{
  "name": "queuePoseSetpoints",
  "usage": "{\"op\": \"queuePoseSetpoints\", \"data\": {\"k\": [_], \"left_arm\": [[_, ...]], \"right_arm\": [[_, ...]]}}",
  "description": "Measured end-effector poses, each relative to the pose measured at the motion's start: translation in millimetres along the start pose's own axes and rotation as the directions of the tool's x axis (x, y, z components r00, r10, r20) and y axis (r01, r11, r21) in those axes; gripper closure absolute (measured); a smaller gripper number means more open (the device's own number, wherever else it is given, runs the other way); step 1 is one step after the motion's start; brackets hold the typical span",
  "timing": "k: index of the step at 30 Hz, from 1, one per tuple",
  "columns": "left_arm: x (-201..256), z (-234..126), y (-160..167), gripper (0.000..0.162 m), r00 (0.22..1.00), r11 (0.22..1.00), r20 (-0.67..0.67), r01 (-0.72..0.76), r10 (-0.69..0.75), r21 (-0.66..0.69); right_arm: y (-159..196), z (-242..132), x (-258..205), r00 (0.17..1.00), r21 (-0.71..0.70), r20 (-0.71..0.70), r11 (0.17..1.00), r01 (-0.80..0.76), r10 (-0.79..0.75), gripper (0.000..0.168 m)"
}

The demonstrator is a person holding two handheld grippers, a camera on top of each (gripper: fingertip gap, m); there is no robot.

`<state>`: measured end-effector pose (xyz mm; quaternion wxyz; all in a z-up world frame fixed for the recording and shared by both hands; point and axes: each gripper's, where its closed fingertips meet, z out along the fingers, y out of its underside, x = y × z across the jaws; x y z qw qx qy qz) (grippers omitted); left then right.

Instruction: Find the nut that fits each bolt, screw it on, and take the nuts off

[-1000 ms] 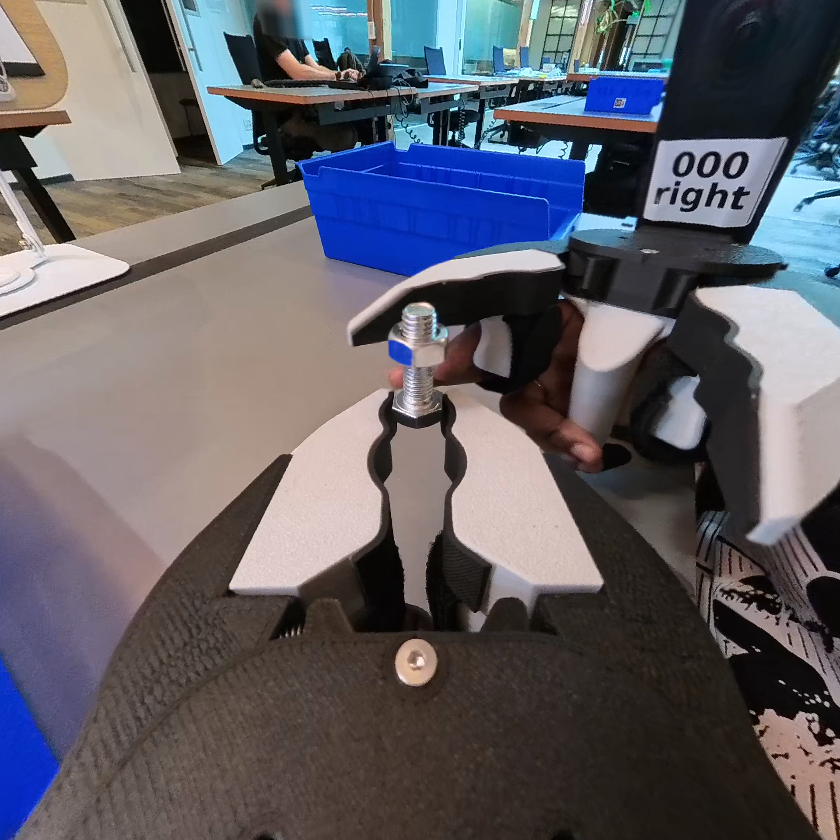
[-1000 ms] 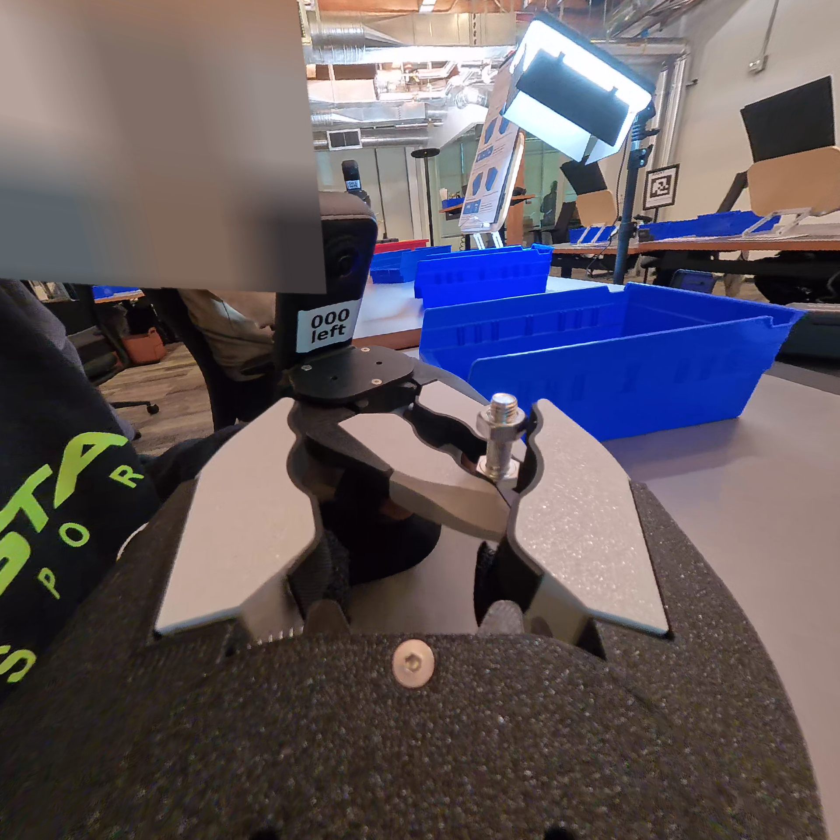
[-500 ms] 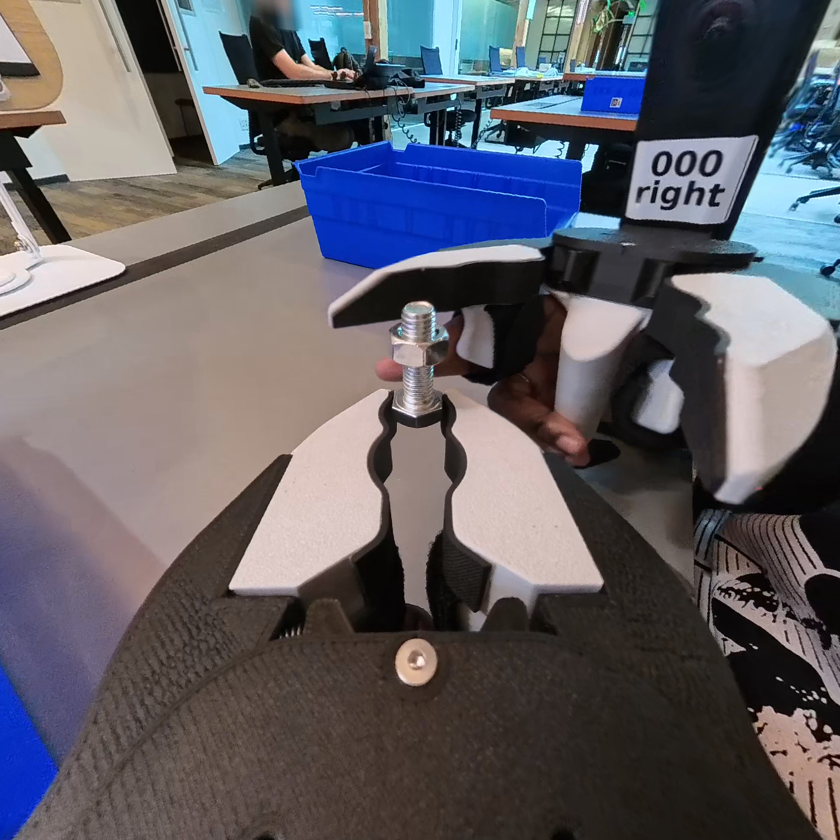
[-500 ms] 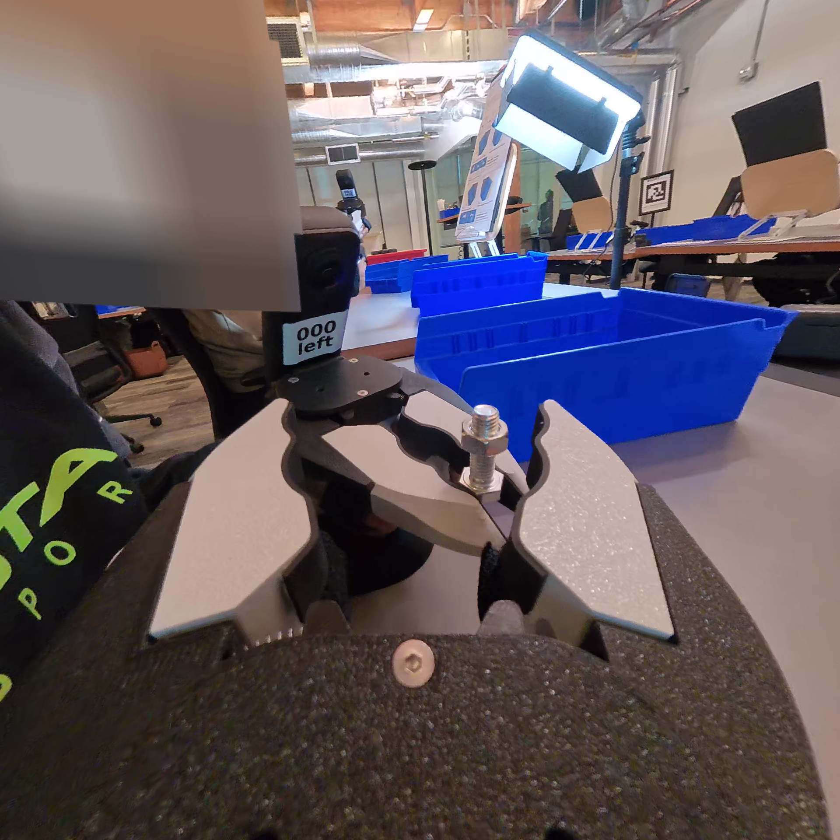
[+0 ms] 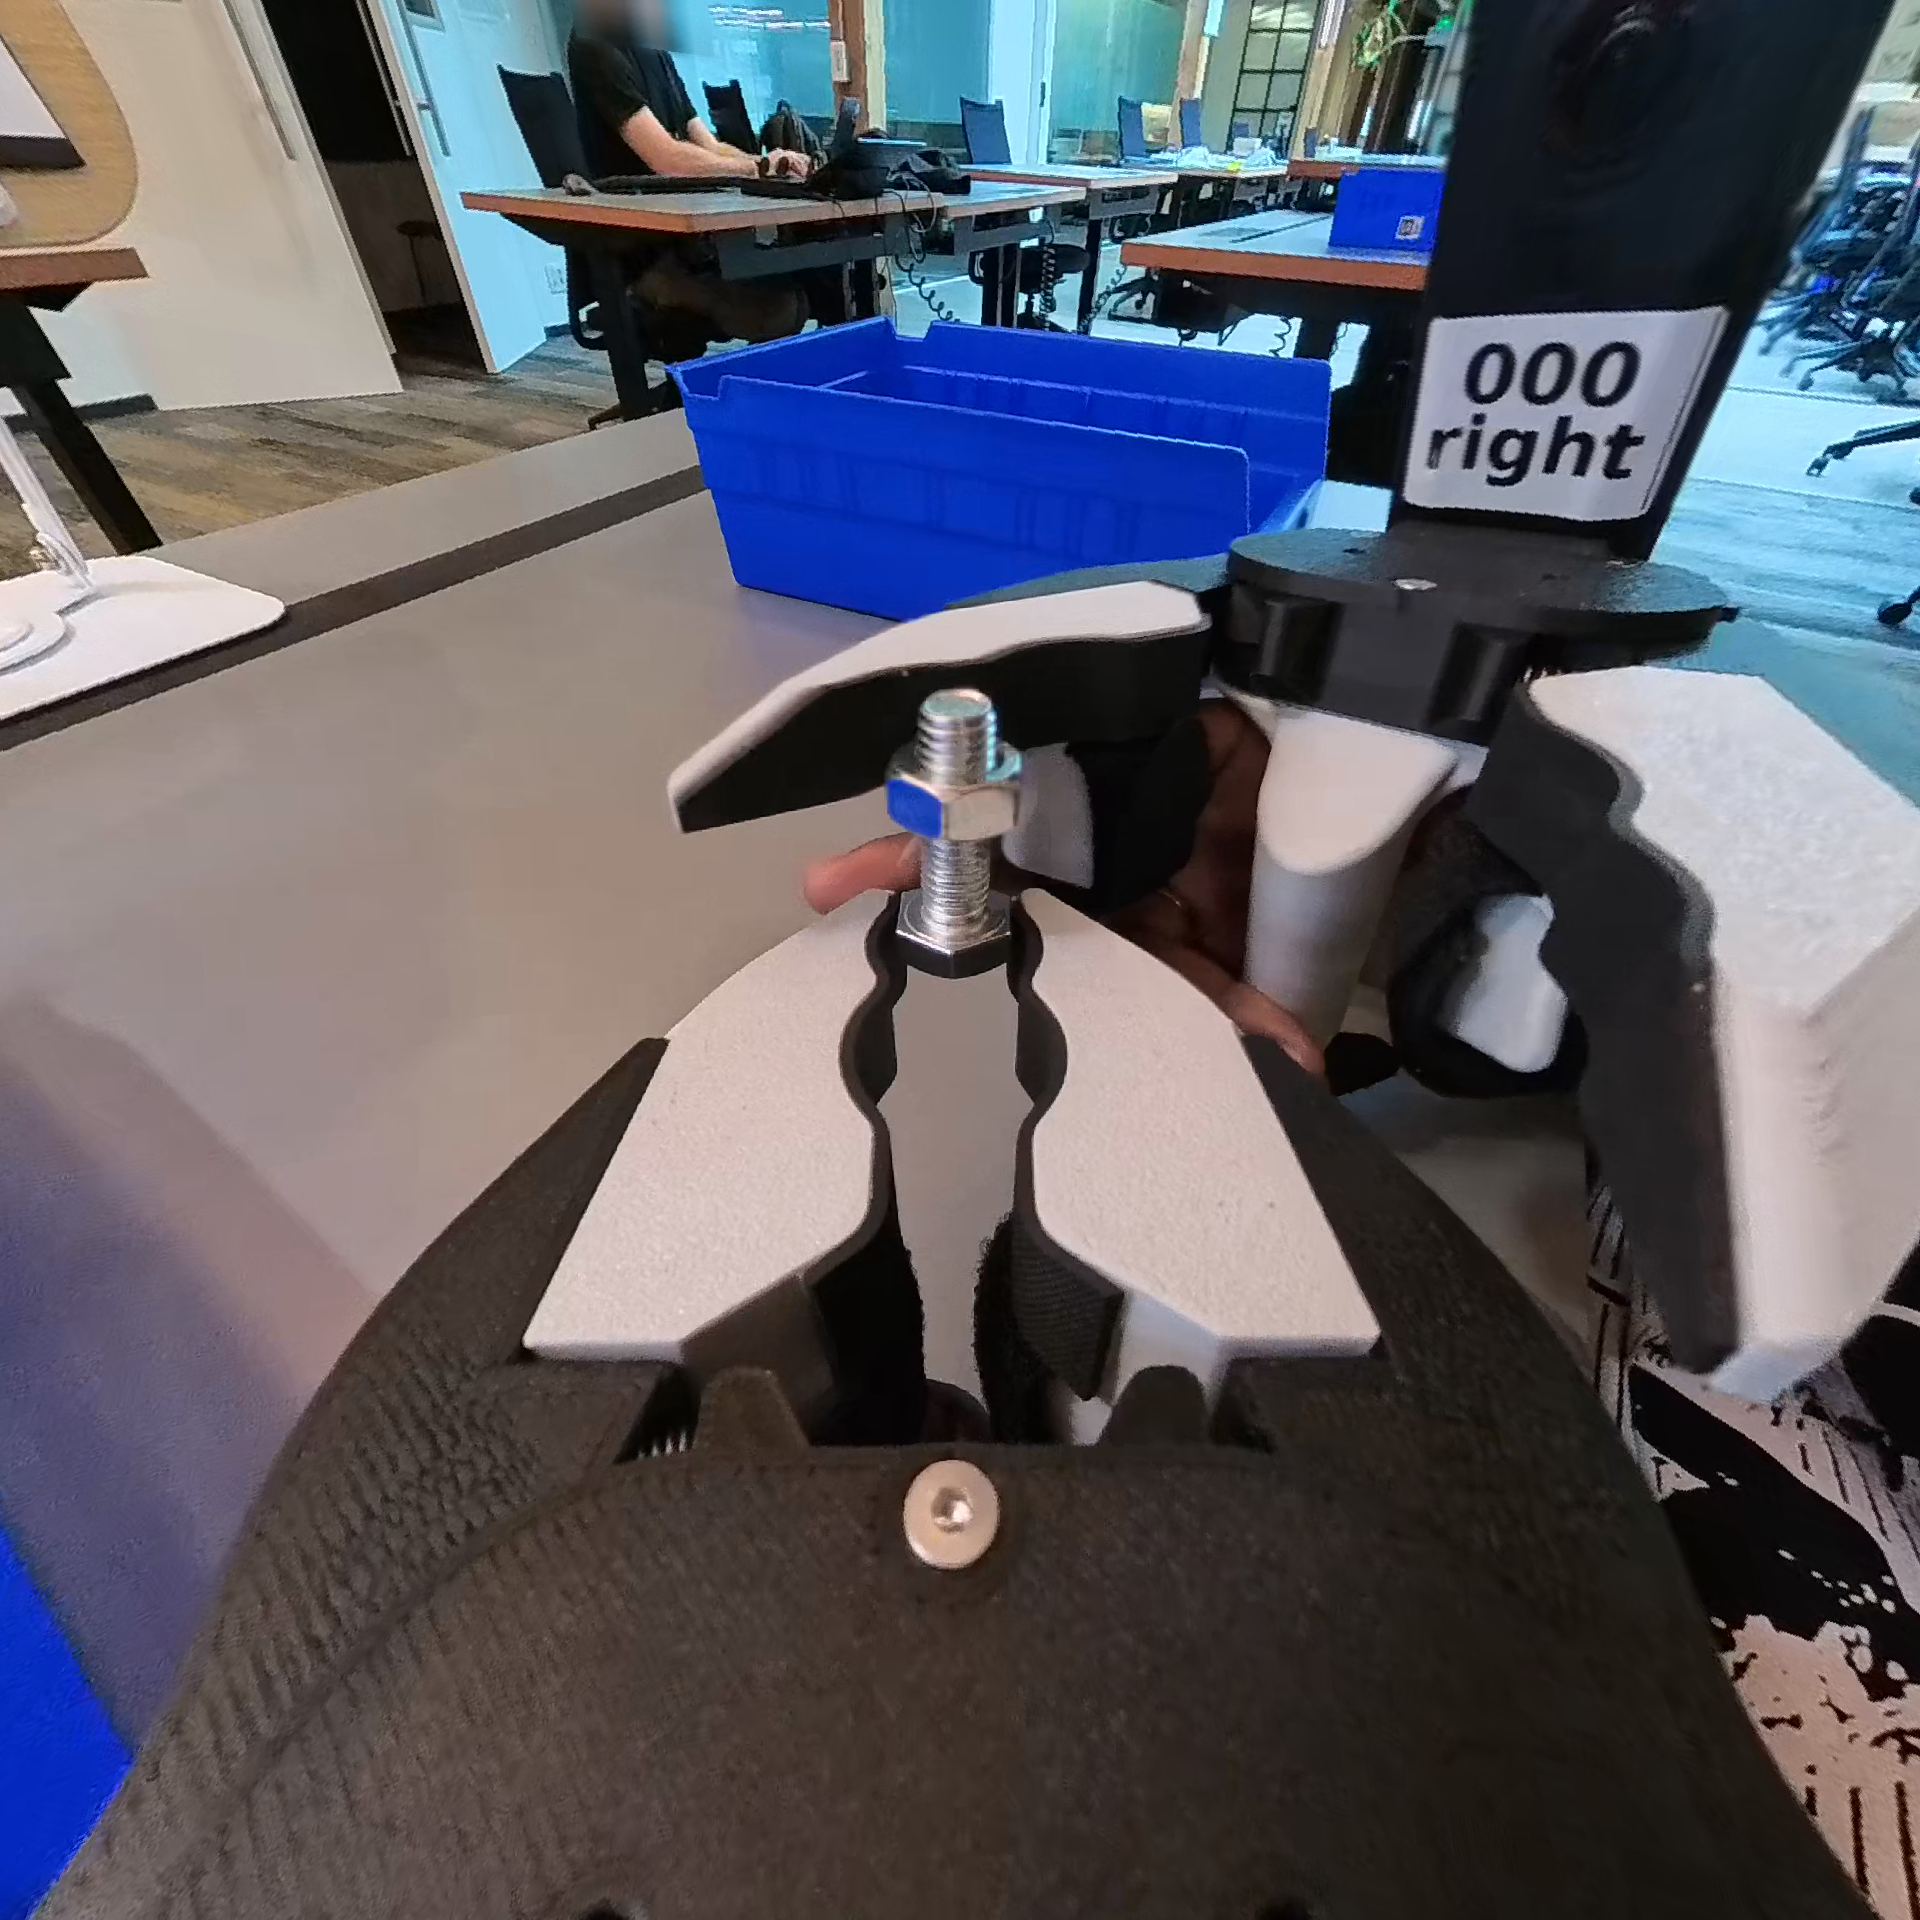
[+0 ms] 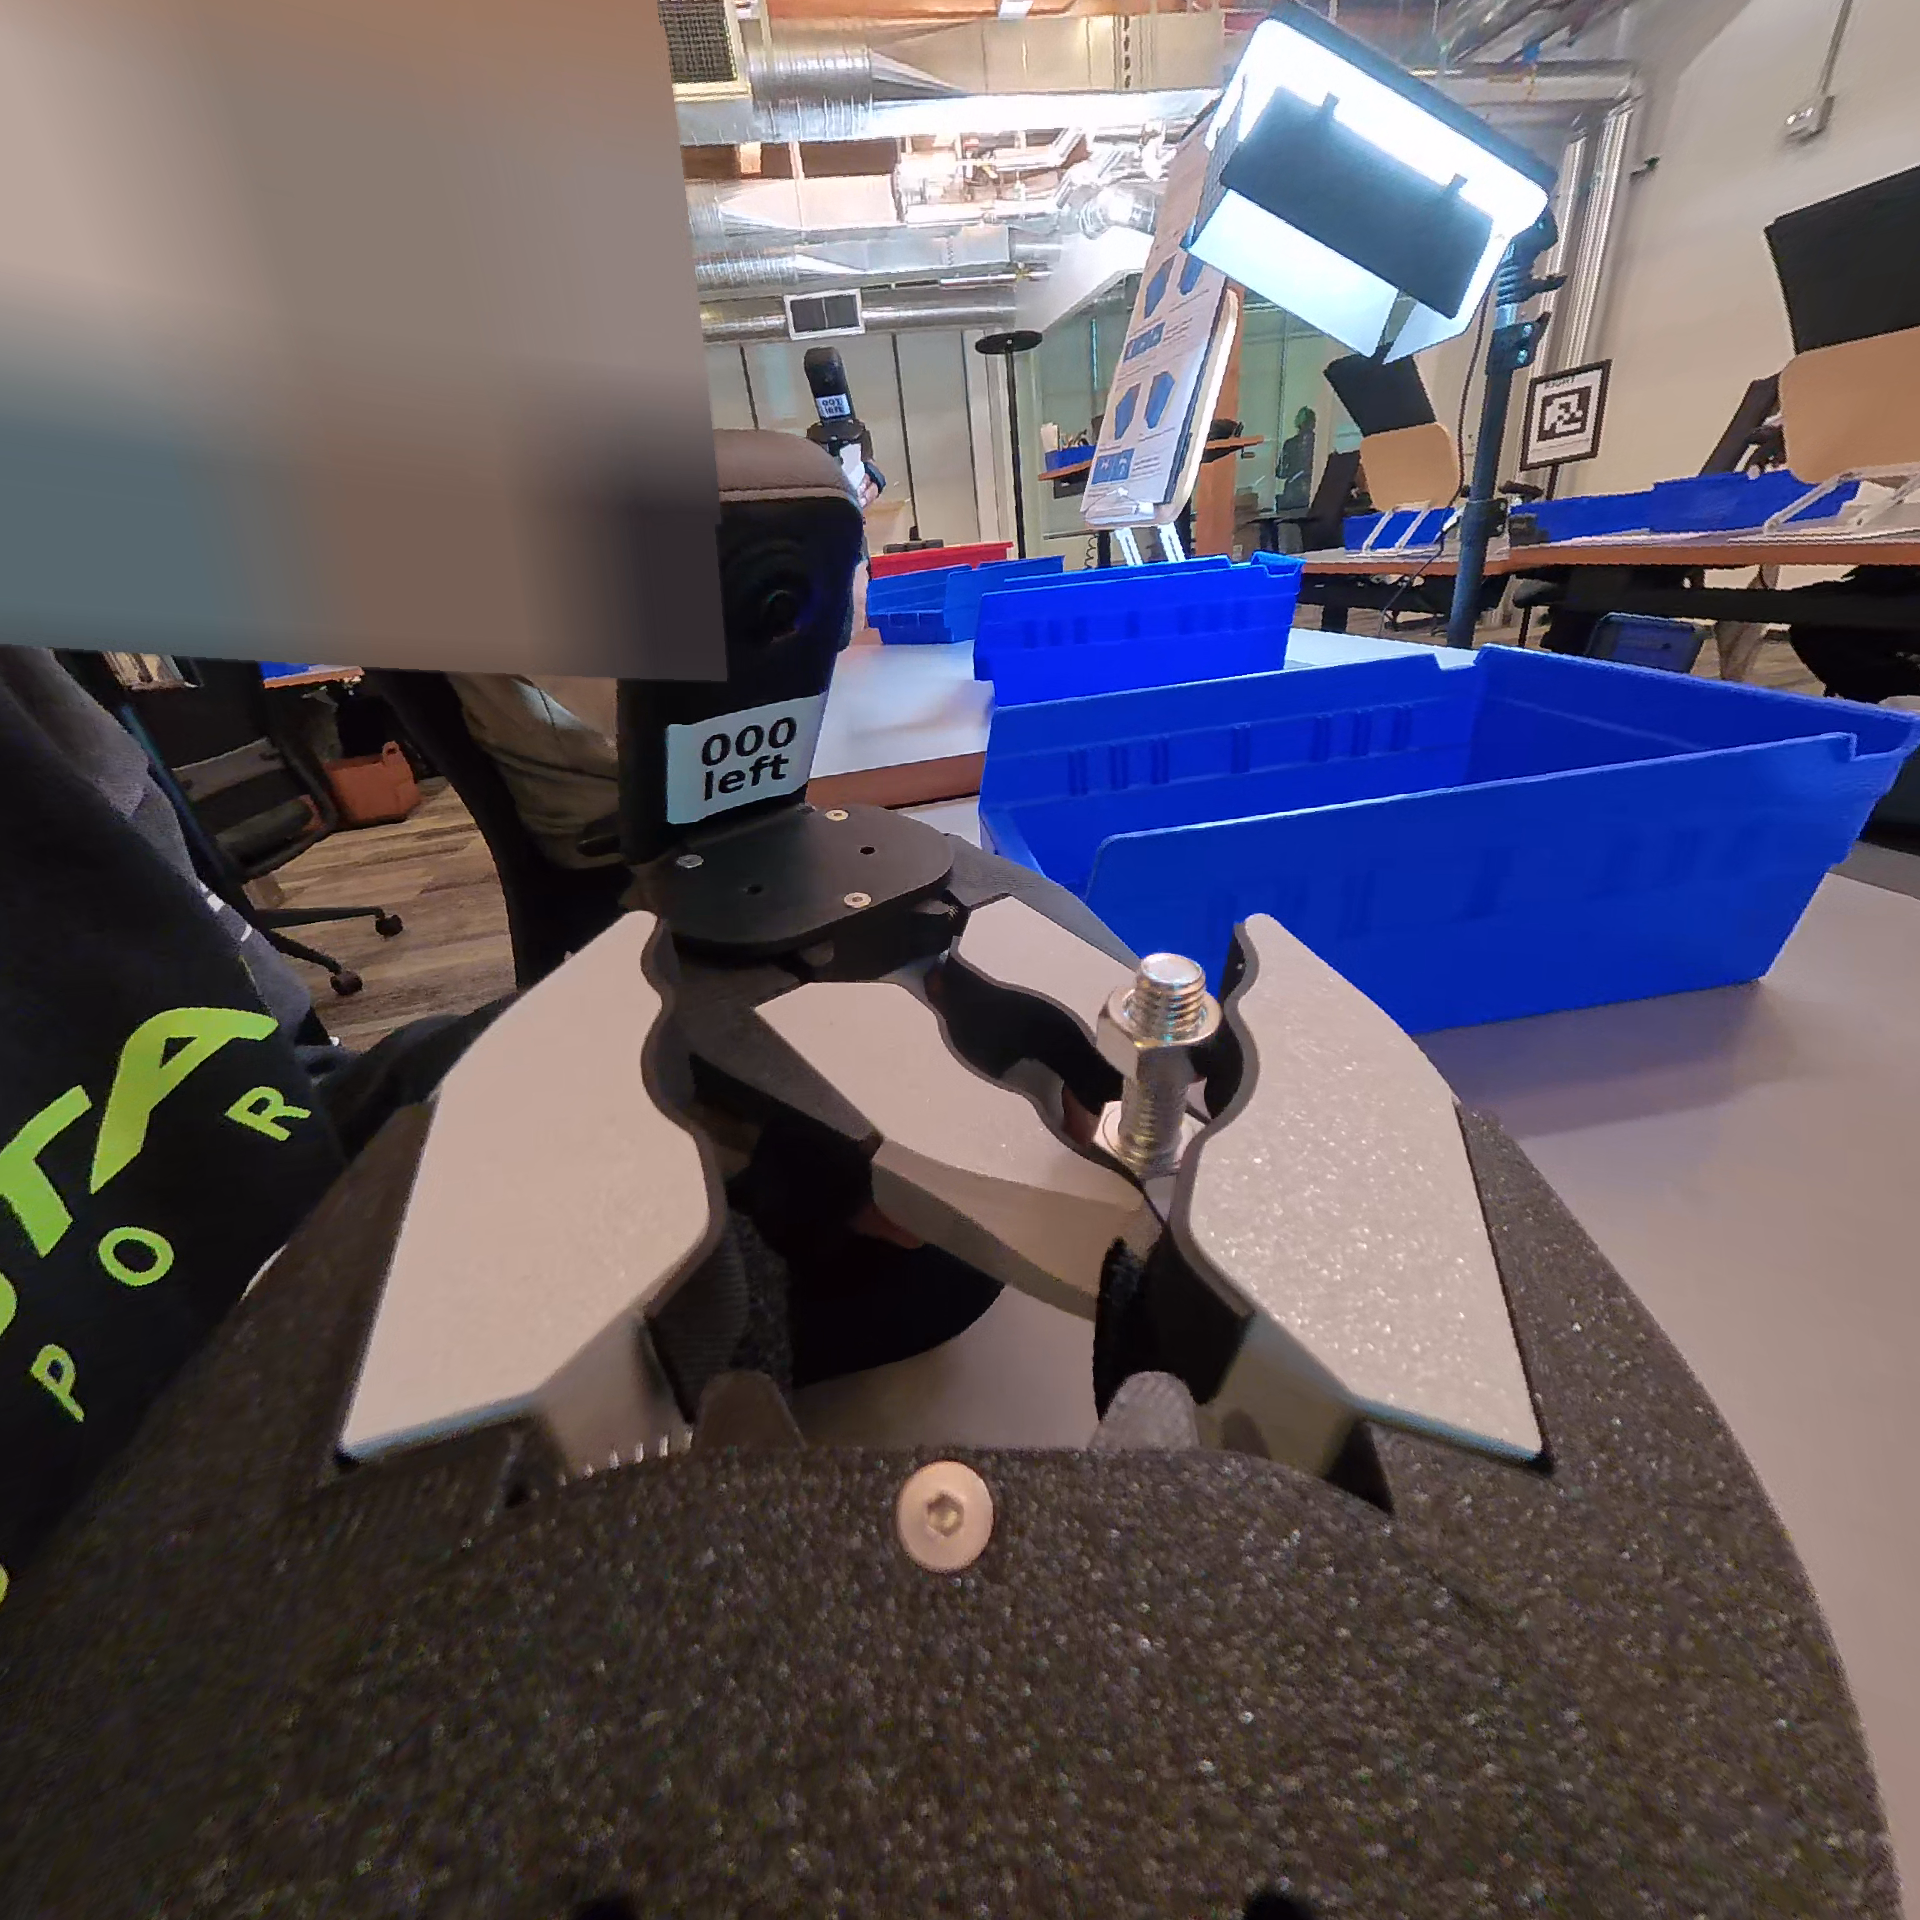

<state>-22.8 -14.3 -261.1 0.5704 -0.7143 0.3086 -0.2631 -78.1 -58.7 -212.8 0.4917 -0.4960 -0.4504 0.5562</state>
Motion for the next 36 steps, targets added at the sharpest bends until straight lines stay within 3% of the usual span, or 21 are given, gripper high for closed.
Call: {"op": "queuePoseSetpoints", "data": {"k": [7, 18, 24, 36], "left_arm": [[-0.9, -0.1, -0.2, 0.143, 1.000, 1.000, 0.007, 0.002, -0.002, 0.001], [-1.5, -0.7, -0.9, 0.143, 1.000, 1.000, 0.007, 0.010, -0.010, 0.006], [-0.2, -0.4, -0.7, 0.143, 1.000, 1.000, 0.002, 0.003, -0.003, 0.002], [0.0, -0.4, -0.4, 0.143, 1.000, 1.000, 0.000, 0.005, -0.005, -0.001]], "right_arm": [[1.4, -9.1, -1.1, 0.999, -0.010, -0.036, 1.000, 0.021, -0.022, 0.068], [3.2, -31.1, 2.1, 0.996, 0.000, -0.093, 1.000, 0.016, -0.016, 0.080], [1.7, -16.5, 8.1, 0.998, -0.001, -0.068, 1.000, 0.001, -0.001, 0.071], [3.4, 0.9, 5.0, 1.000, -0.015, -0.023, 1.000, 0.006, -0.006, 0.069]]}}
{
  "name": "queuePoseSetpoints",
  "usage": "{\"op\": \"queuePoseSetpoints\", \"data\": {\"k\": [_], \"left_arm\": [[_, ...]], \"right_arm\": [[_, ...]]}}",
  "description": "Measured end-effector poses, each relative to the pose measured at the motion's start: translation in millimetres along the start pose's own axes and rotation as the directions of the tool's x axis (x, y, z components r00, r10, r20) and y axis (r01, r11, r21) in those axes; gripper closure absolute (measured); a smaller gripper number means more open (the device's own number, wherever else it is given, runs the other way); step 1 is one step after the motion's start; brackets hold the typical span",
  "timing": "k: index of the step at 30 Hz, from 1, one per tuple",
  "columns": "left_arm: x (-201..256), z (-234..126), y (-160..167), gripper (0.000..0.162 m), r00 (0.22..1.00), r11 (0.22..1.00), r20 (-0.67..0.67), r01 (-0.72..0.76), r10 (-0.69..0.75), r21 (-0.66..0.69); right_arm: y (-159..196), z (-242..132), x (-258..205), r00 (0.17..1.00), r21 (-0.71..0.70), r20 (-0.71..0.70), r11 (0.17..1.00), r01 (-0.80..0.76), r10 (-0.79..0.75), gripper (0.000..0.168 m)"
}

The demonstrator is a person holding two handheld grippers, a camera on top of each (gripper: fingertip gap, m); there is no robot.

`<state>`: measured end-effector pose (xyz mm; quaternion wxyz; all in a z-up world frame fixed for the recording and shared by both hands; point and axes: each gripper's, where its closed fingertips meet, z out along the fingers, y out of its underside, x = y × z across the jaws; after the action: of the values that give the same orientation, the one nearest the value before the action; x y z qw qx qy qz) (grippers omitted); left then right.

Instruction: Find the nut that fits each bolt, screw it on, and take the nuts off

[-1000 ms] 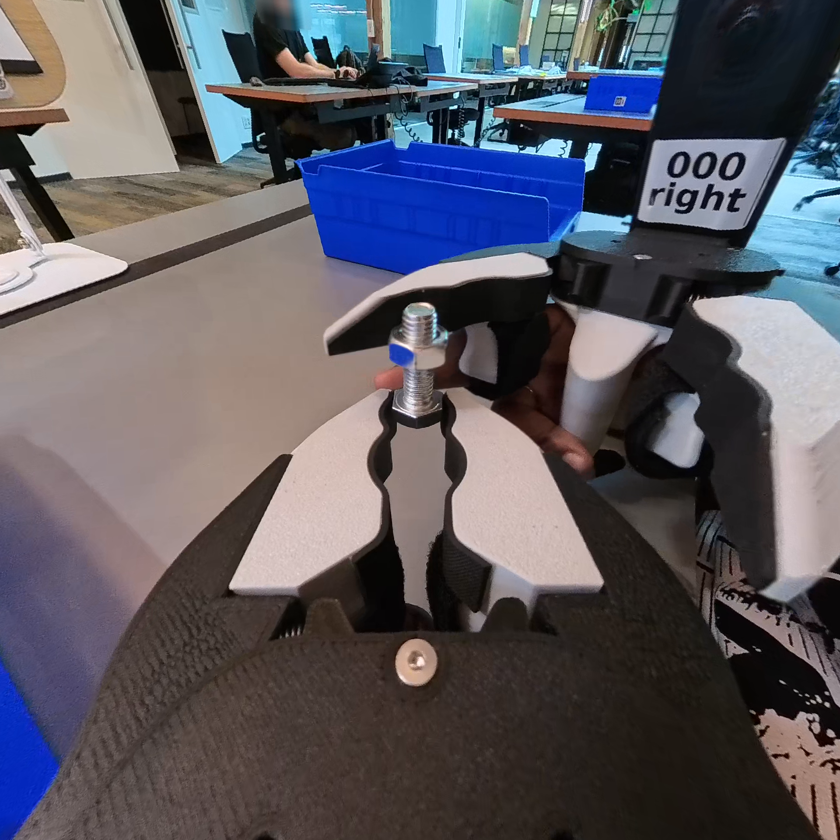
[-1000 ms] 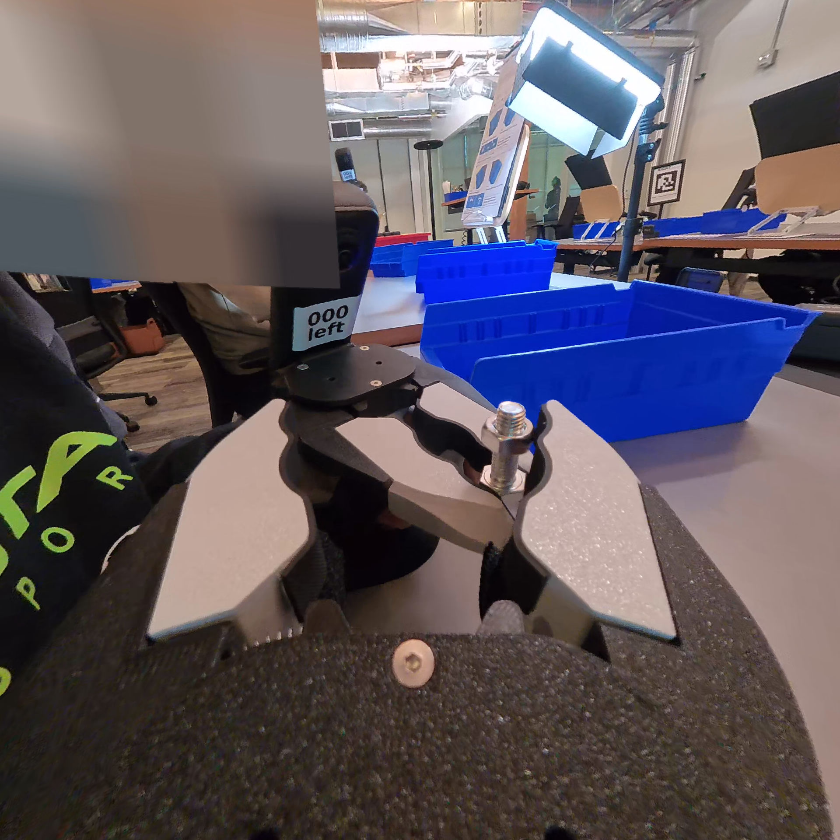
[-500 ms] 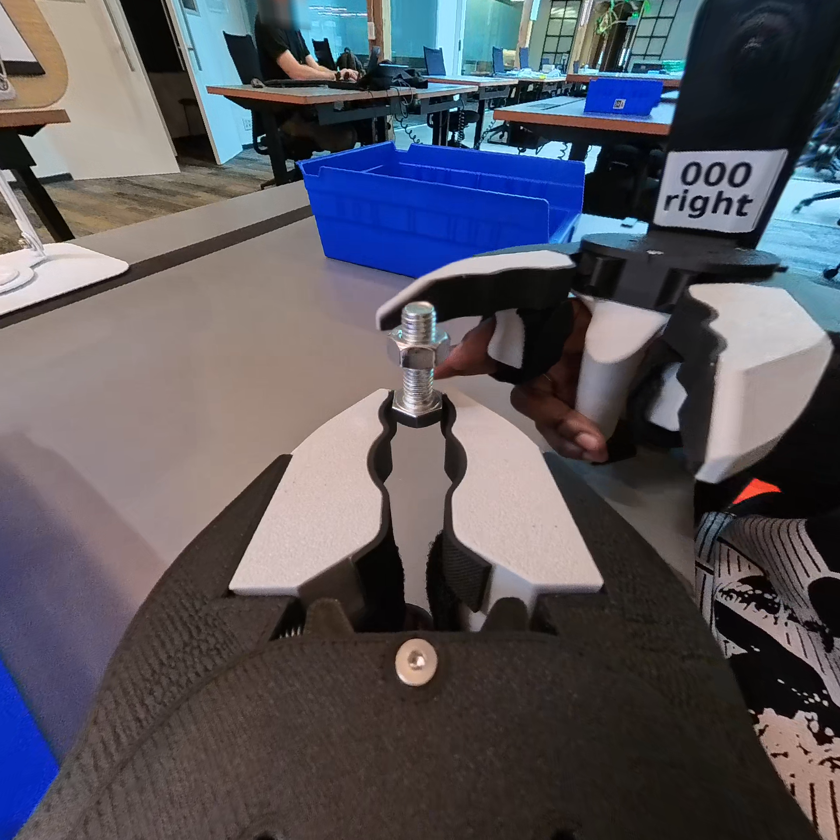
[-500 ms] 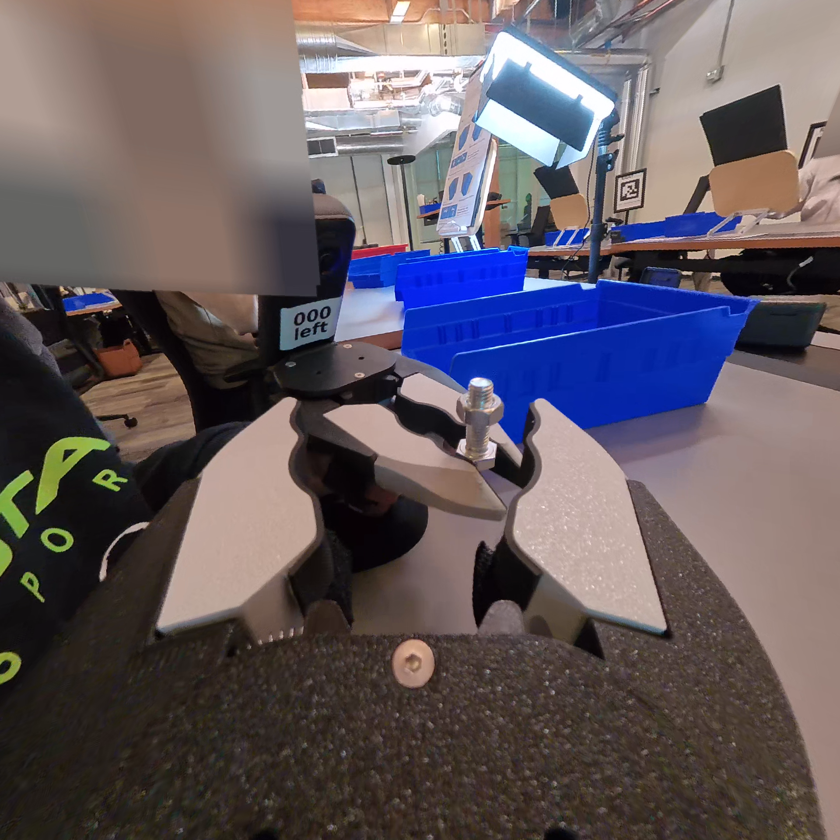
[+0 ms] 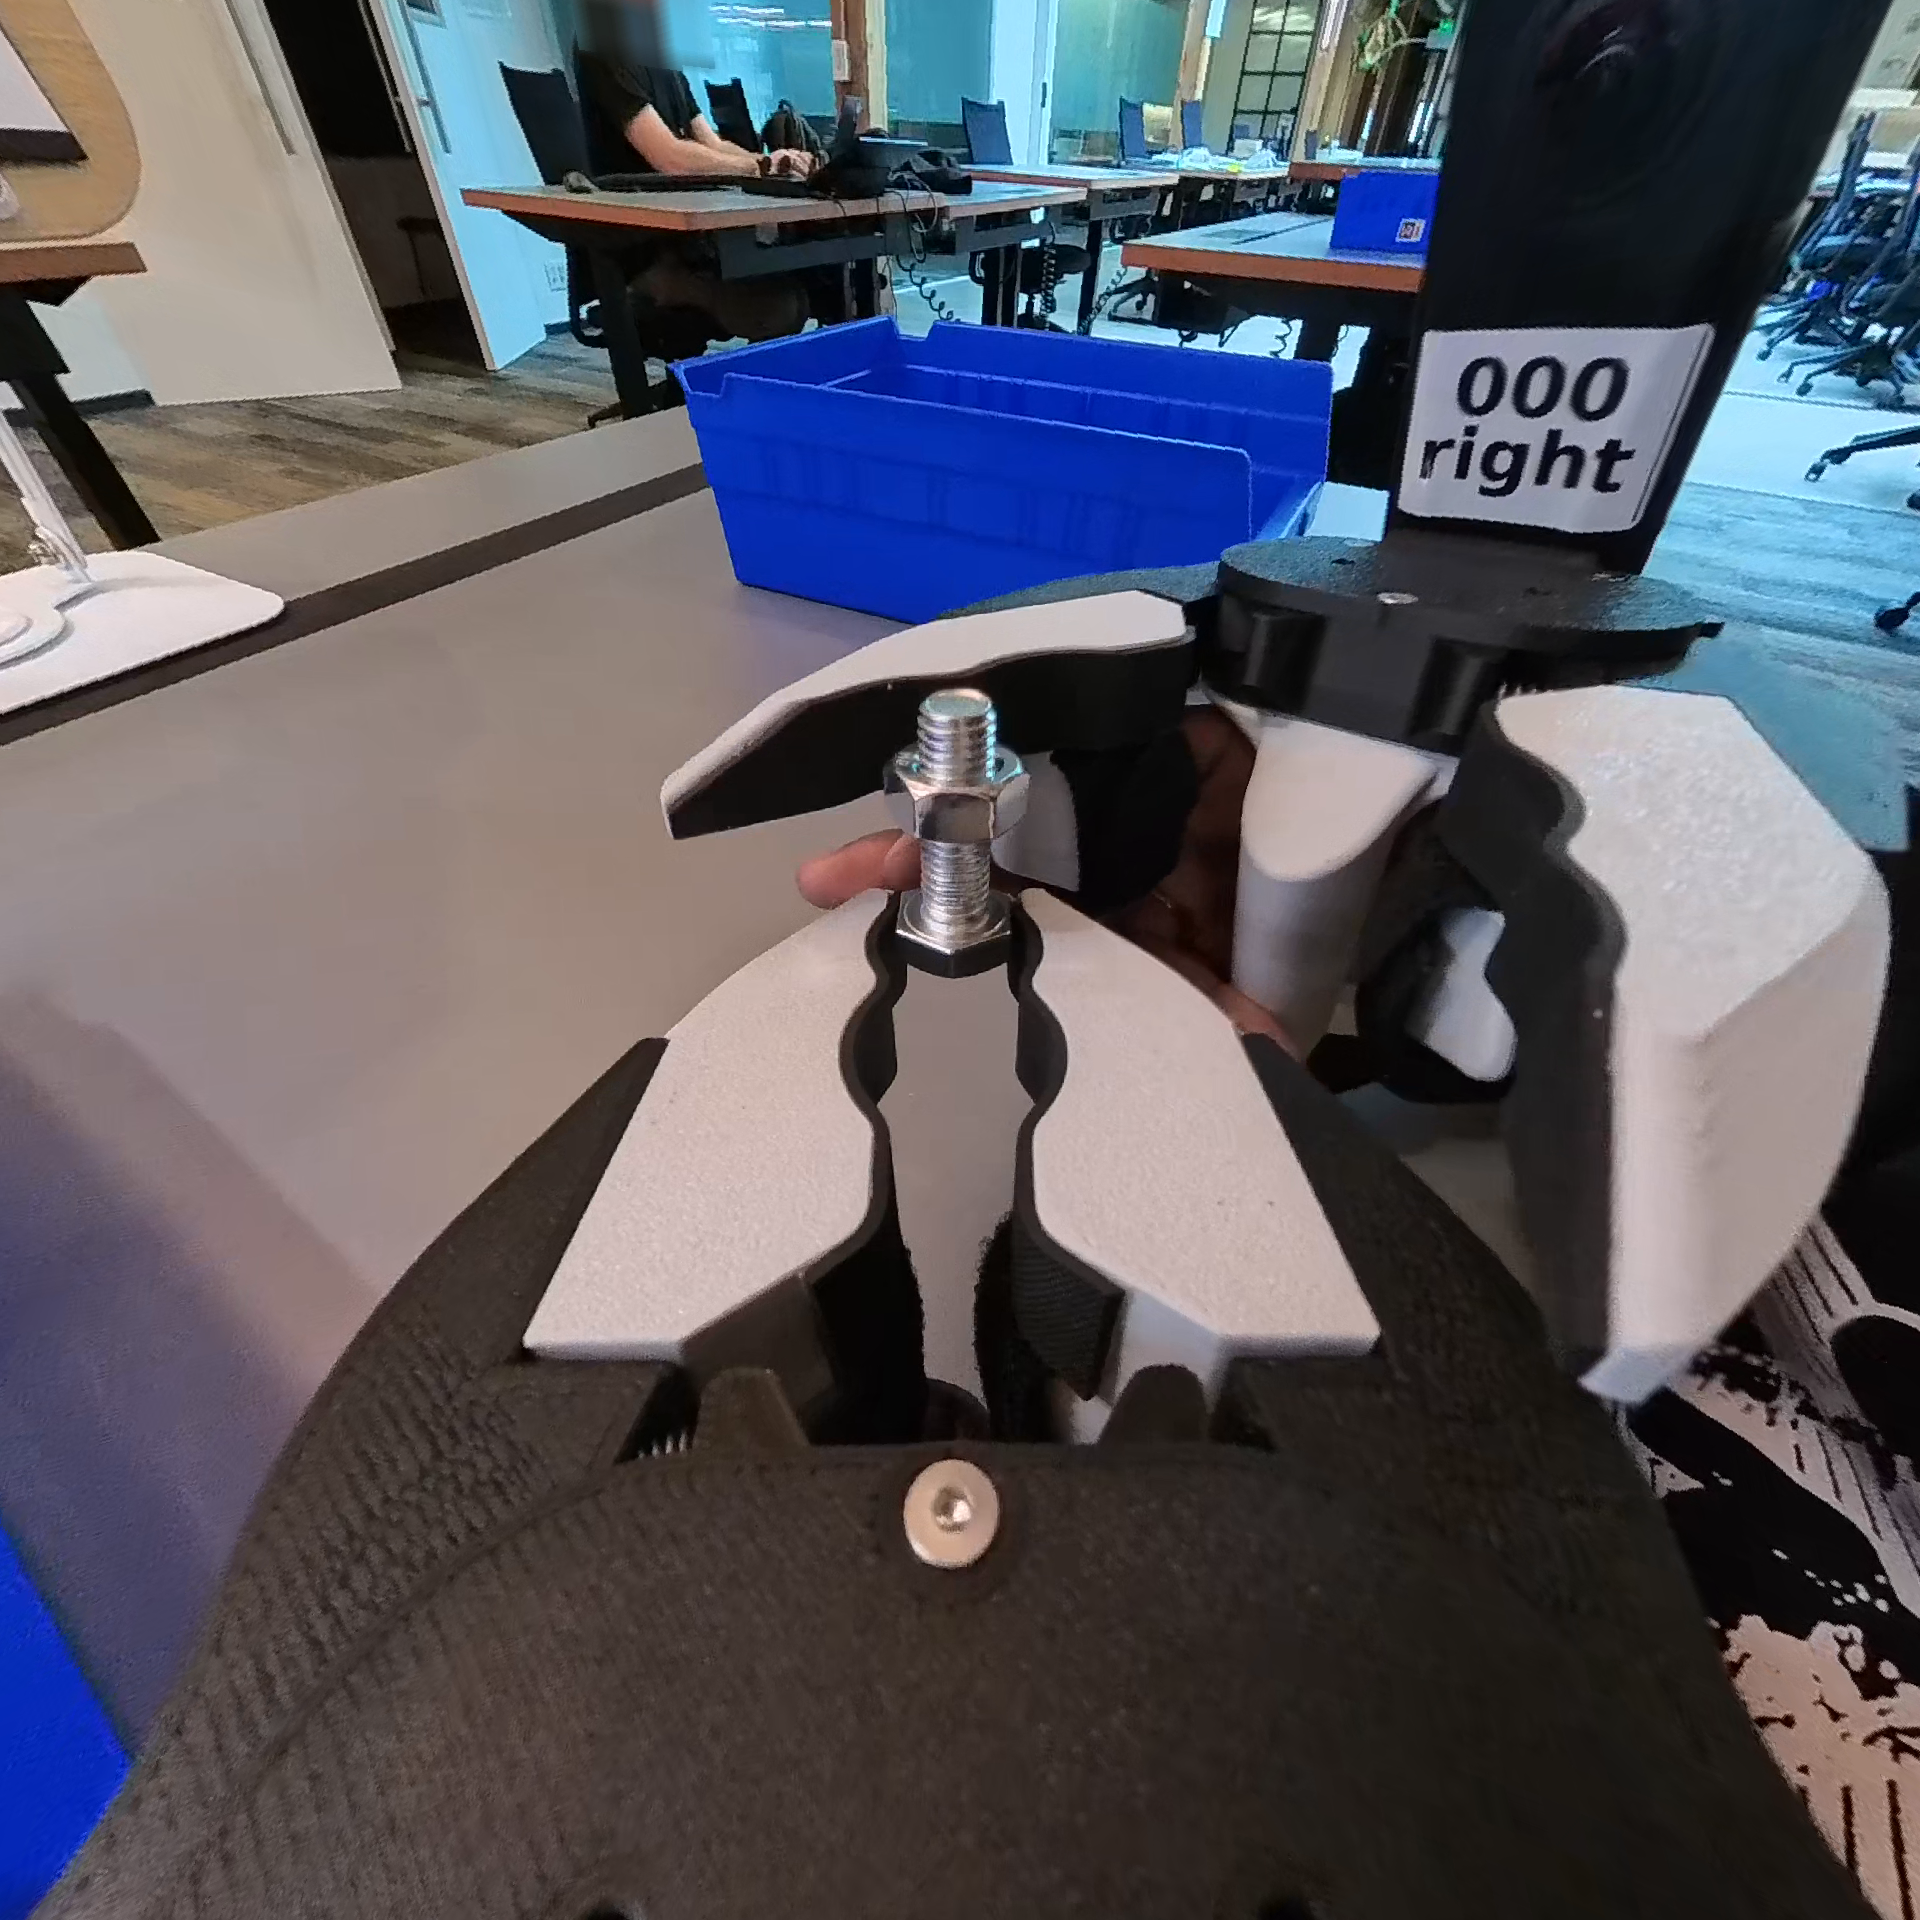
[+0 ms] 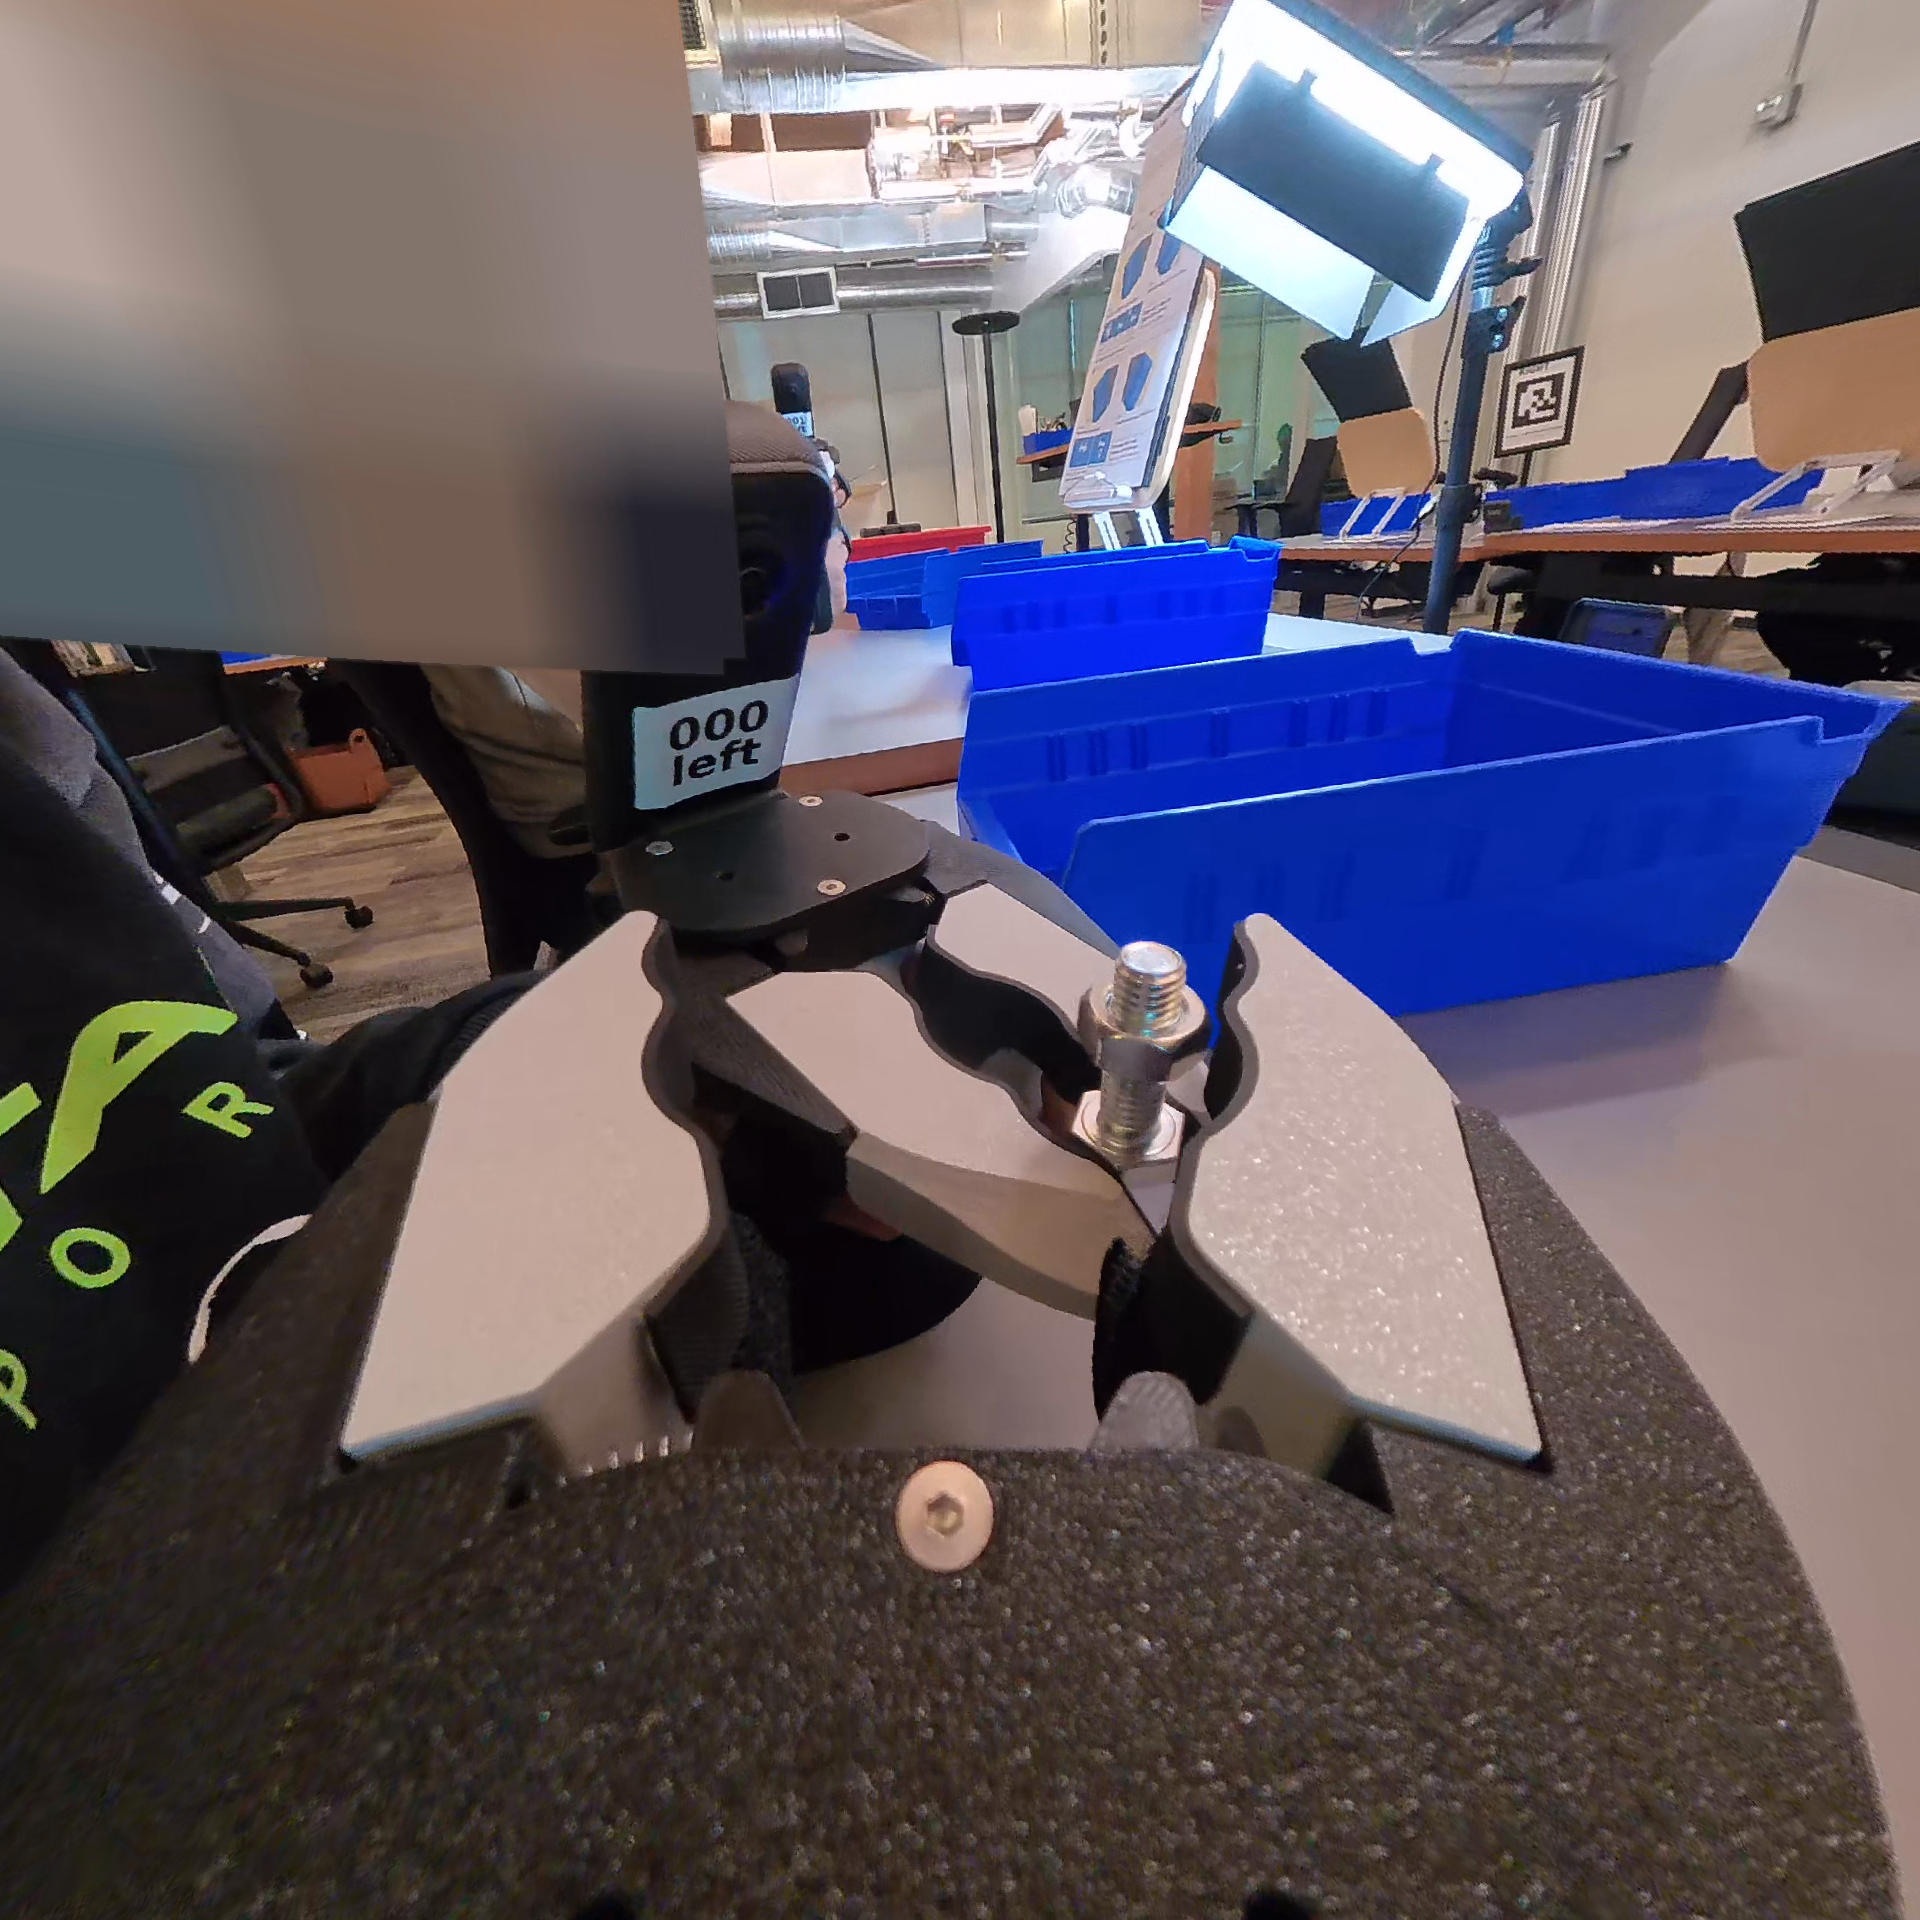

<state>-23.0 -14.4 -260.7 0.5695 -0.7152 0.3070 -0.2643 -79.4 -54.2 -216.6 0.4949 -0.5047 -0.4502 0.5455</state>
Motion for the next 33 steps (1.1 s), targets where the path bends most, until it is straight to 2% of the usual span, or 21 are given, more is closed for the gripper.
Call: {"op": "queuePoseSetpoints", "data": {"k": [9, 18, 20, 23, 25, 29, 33], "left_arm": [[-0.8, -0.2, -0.3, 0.143, 1.000, 1.000, 0.008, 0.003, -0.003, 0.001], [-2.0, -0.8, -1.1, 0.143, 1.000, 1.000, 0.010, 0.014, -0.014, 0.008], [-2.0, -0.8, -1.1, 0.143, 1.000, 1.000, 0.011, 0.013, -0.013, 0.007], [-2.7, -1.2, -1.6, 0.143, 1.000, 1.000, 0.012, 0.020, -0.021, 0.012], [-2.6, -1.1, -1.6, 0.143, 1.000, 1.000, 0.011, 0.020, -0.020, 0.011], [-2.0, -0.7, -1.2, 0.143, 1.000, 1.000, 0.011, 0.014, -0.014, 0.008], [-1.1, -0.3, -0.8, 0.143, 1.000, 1.000, 0.009, 0.007, -0.007, 0.003]], "right_arm": [[0.5, -3.5, -3.6, 0.999, -0.011, -0.019, 1.000, 0.029, -0.030, 0.069], [3.3, -24.5, -6.0, 0.998, -0.009, -0.057, 1.000, 0.023, -0.023, 0.077], [4.0, -30.0, -6.1, 0.998, -0.011, -0.063, 0.999, 0.030, -0.031, 0.084], [8.1, -38.1, -12.2, 0.999, -0.045, -0.019, 0.998, 0.049, -0.050, 0.109], [9.7, -42.1, -16.1, 0.998, -0.066, 0.006, 0.996, 0.061, -0.061, 0.119], [0.9, -48.0, -9.2, 0.994, -0.072, -0.024, 0.992, 0.101, -0.103, 0.144], [-13.5, -49.0, 10.7, 0.990, -0.107, -0.115, 0.992, 0.063, -0.075, 0.150]]}}
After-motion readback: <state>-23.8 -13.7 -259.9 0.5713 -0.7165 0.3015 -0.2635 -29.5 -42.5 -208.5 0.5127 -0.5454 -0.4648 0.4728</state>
